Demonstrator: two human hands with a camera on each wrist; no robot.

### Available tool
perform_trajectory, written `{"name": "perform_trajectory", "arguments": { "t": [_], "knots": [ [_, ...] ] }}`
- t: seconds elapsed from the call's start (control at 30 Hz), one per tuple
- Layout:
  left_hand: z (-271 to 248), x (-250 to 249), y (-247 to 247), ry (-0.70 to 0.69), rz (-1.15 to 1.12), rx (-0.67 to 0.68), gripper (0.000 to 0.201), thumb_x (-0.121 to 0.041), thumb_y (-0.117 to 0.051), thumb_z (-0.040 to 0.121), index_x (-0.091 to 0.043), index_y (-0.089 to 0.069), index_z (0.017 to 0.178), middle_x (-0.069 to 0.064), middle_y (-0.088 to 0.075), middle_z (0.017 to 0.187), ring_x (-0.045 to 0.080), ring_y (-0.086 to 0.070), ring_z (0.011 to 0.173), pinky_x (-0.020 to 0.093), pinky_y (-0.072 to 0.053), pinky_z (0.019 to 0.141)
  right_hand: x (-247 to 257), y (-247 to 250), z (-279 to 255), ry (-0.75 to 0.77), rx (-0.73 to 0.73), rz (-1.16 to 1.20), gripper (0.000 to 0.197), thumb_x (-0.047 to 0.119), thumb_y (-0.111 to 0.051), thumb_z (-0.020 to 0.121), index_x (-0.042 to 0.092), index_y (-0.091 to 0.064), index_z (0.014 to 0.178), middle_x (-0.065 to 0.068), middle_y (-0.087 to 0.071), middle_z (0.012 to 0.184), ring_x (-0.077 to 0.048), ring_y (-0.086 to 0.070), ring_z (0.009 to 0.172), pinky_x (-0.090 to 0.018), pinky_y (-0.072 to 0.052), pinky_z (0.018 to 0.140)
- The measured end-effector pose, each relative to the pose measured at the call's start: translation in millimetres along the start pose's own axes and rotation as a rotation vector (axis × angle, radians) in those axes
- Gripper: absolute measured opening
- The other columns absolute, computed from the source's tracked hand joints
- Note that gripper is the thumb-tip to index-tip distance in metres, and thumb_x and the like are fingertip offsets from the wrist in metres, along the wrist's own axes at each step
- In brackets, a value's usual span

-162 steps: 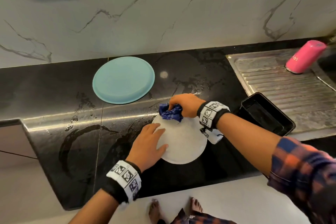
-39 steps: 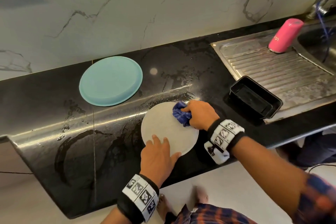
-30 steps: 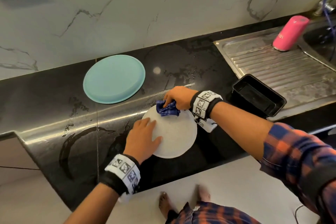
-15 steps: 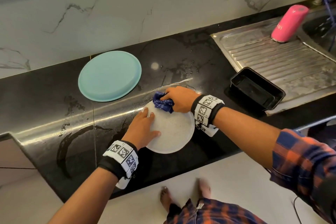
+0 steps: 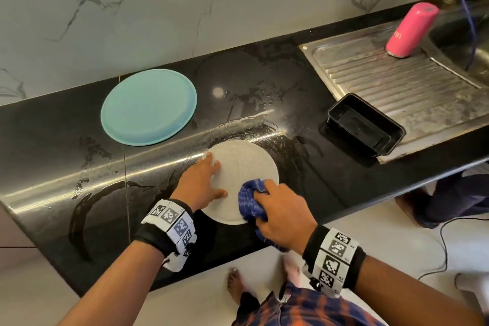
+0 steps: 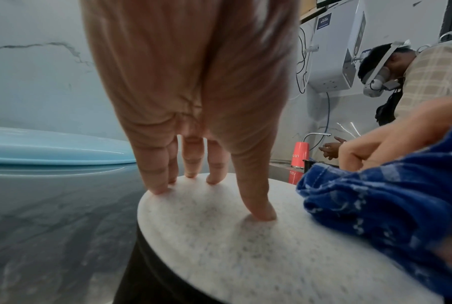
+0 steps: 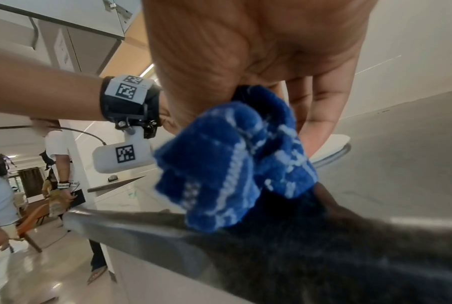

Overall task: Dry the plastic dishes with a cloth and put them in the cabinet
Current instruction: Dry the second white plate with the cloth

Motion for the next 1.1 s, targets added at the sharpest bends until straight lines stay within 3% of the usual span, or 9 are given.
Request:
{"name": "perform_trajectory", "arguments": {
  "t": [0.13, 0.23, 0.33, 0.43, 0.57, 0.73, 0.87, 0.97, 1.1],
  "knots": [
    [-0.3, 1.5, 3.5, 0.010, -0.018, 0.005, 0.091, -0.046, -0.077, 0.080, -0.025, -0.029, 0.155, -0.006, -0.006, 0.166, 0.022, -0.019, 0.150, 0.040, -0.019, 0.122, 0.9, 8.3, 6.1, 0.060, 0.043, -0.057, 0.041, 0.045, -0.057, 0.085, 0.028, -0.059, 0.123, 0.002, -0.047, 0.116, -0.024, -0.053, 0.101, -0.033, -0.040, 0.067],
    [-2.1, 1.1, 3.9, 0.004, -0.017, 0.002, 0.094, -0.045, -0.081, 0.076, -0.026, -0.031, 0.154, -0.006, -0.008, 0.165, 0.022, -0.021, 0.149, 0.041, -0.021, 0.121, -15.9, 31.7, 30.9, 0.006, 0.067, -0.097, 0.031, 0.038, -0.061, 0.078, 0.031, -0.067, 0.109, 0.003, -0.047, 0.101, -0.024, -0.056, 0.092, -0.032, -0.038, 0.065],
    [-2.8, 1.9, 3.5, 0.005, -0.031, 0.016, 0.095, -0.043, -0.083, 0.075, -0.027, -0.031, 0.154, -0.007, -0.007, 0.165, 0.021, -0.020, 0.150, 0.042, -0.020, 0.121, -36.0, 58.6, 73.4, -0.127, -0.003, -0.069, 0.016, 0.033, -0.067, 0.073, 0.025, -0.067, 0.086, 0.005, -0.049, 0.080, -0.022, -0.058, 0.075, -0.031, -0.042, 0.062],
    [-2.6, 2.6, 0.0, 0.014, -0.048, 0.016, 0.095, -0.044, -0.080, 0.078, -0.027, -0.027, 0.155, -0.007, -0.003, 0.166, 0.022, -0.015, 0.151, 0.041, -0.017, 0.122, -42.8, 70.6, 112.6, -0.115, -0.001, -0.048, 0.010, 0.027, -0.068, 0.074, 0.018, -0.067, 0.077, 0.002, -0.055, 0.067, -0.024, -0.060, 0.066, -0.029, -0.044, 0.058],
    [-1.5, 3.5, -5.3, 0.028, -0.081, -0.008, 0.094, -0.046, -0.076, 0.081, -0.026, -0.023, 0.157, -0.005, 0.001, 0.166, 0.023, -0.012, 0.151, 0.038, -0.016, 0.122, -37.2, 61.7, 123.8, -0.071, -0.036, -0.096, 0.013, 0.031, -0.063, 0.083, 0.021, -0.068, 0.090, 0.000, -0.049, 0.084, -0.025, -0.055, 0.079, -0.031, -0.037, 0.062],
    [-0.5, 4.6, -8.7, 0.016, -0.082, -0.048, 0.095, -0.048, -0.077, 0.079, -0.023, -0.026, 0.156, -0.001, -0.003, 0.166, 0.025, -0.017, 0.150, 0.037, -0.018, 0.121, -11.3, 28.7, 62.9, 0.092, -0.052, -0.064, 0.029, 0.039, -0.060, 0.082, 0.027, -0.066, 0.108, 0.001, -0.052, 0.112, -0.025, -0.052, 0.099, -0.032, -0.043, 0.072],
    [-2.1, 5.5, -10.3, -0.018, -0.079, -0.074, 0.095, -0.049, -0.077, 0.078, -0.023, -0.028, 0.155, 0.001, -0.007, 0.166, 0.024, -0.016, 0.150, 0.036, -0.015, 0.121, 3.6, 9.3, 21.2, 0.208, 0.034, -0.076, 0.038, 0.043, -0.056, 0.080, 0.032, -0.065, 0.115, 0.005, -0.053, 0.108, -0.024, -0.053, 0.095, -0.032, -0.040, 0.064],
    [-1.3, 6.4, -11.2, -0.015, -0.082, -0.065, 0.096, -0.048, -0.079, 0.077, -0.024, -0.029, 0.155, -0.001, -0.006, 0.166, 0.023, -0.016, 0.150, 0.036, -0.015, 0.122, -6.3, 28.7, 39.3, 0.143, 0.087, -0.123, 0.042, 0.045, -0.060, 0.076, 0.036, -0.064, 0.117, 0.007, -0.049, 0.101, -0.021, -0.055, 0.093, -0.031, -0.043, 0.065],
    [0.7, 8.4, -12.4, 0.005, -0.127, -0.056, 0.096, -0.047, -0.081, 0.075, -0.025, -0.032, 0.154, -0.004, -0.005, 0.166, 0.023, -0.017, 0.150, 0.039, -0.019, 0.121, -25.8, 58.6, 98.8, -0.039, -0.027, -0.131, 0.027, 0.034, -0.063, 0.078, 0.030, -0.068, 0.104, 0.004, -0.047, 0.091, -0.023, -0.057, 0.087, -0.032, -0.037, 0.066]
  ]
}}
Point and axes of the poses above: each hand's wrist, its own z-axis towards the middle knuckle, its own y-axis out of the back of the hand, x = y × z, the point moved 1 cm from there along z, towards the middle knuckle
